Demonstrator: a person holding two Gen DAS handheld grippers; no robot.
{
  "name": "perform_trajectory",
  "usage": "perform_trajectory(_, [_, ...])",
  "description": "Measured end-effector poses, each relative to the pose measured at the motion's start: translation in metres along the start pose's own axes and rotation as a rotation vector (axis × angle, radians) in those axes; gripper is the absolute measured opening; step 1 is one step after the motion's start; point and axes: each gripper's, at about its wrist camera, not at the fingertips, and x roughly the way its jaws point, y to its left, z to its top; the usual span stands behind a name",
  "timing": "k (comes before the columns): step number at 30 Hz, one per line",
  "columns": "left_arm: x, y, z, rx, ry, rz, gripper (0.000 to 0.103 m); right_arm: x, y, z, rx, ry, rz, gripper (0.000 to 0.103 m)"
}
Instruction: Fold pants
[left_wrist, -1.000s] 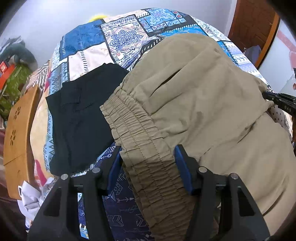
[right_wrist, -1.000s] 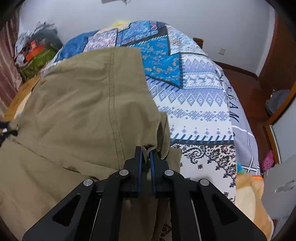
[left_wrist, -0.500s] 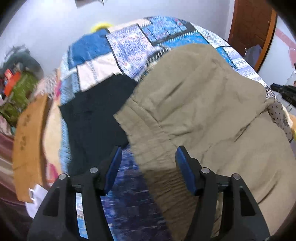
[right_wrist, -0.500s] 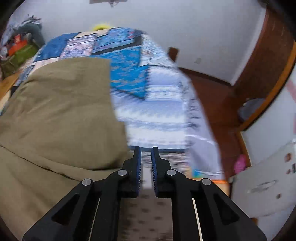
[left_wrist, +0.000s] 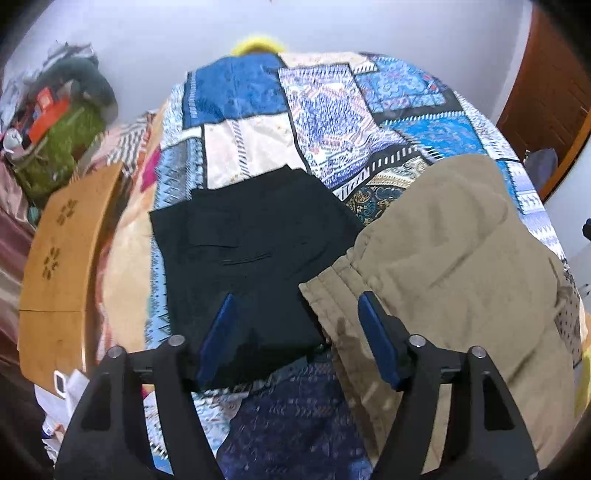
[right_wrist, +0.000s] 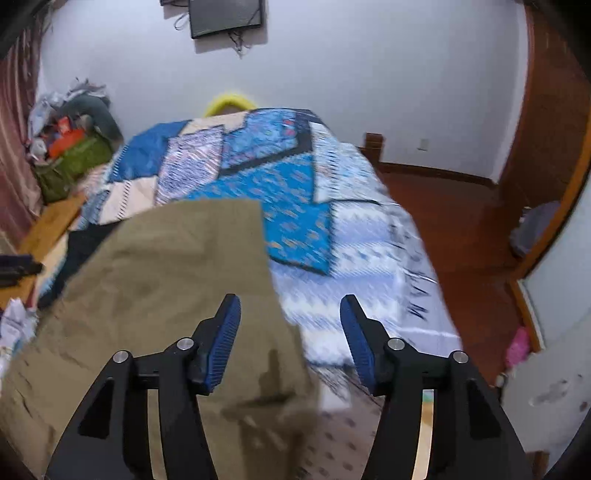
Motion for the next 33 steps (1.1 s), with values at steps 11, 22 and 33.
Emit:
perform_trajectory(11, [0.077,-0.005,0.014,-0.079,0.151,-0.093,0.075,0.102,0.029,0.048,-0.057,0.092,0.060,0.055])
perform_trajectory(22, [0.090,-0.017,0.013,-0.040,0.136,-0.163,0.059,0.165,0.027,0.072,0.001,0.098,0.124,0.055])
perform_trajectory(33, [0.080,-0.032,0.015,0.023,0.079,-0.054,0.046,0.164,0.042,0.073,-0.031,0.062,0.148,0.011])
